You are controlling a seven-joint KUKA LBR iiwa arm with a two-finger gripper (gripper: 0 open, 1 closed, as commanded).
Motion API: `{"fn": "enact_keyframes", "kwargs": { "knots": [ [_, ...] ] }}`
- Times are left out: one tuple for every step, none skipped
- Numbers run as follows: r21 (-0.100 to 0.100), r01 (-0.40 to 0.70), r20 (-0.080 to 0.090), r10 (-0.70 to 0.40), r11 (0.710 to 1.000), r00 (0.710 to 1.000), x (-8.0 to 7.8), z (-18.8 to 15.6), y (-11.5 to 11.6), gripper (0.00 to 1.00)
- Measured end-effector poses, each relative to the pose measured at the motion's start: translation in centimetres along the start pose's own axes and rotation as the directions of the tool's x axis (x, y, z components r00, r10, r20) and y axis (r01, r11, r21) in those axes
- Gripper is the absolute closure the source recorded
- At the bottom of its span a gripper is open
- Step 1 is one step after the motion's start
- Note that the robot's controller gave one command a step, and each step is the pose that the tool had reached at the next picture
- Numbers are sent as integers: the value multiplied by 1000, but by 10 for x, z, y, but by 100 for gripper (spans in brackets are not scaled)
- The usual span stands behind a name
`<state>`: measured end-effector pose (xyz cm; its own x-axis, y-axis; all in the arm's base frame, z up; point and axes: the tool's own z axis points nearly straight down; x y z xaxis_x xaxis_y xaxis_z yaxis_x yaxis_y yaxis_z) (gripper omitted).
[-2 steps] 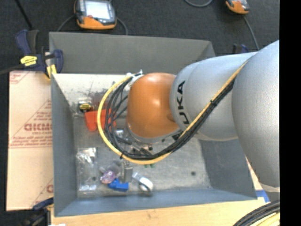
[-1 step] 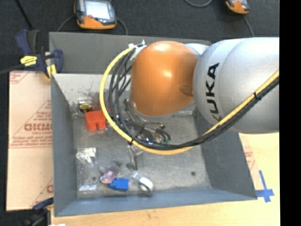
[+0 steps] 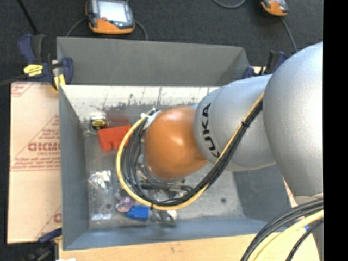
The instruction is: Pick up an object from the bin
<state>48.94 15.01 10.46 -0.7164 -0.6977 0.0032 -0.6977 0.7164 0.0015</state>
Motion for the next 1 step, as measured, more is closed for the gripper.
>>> {"fn": "enact_keyframes", "kwargs": {
  "knots": [
    [7,243,9,-243,970,970,-18,33,-19,0]
  ]
}}
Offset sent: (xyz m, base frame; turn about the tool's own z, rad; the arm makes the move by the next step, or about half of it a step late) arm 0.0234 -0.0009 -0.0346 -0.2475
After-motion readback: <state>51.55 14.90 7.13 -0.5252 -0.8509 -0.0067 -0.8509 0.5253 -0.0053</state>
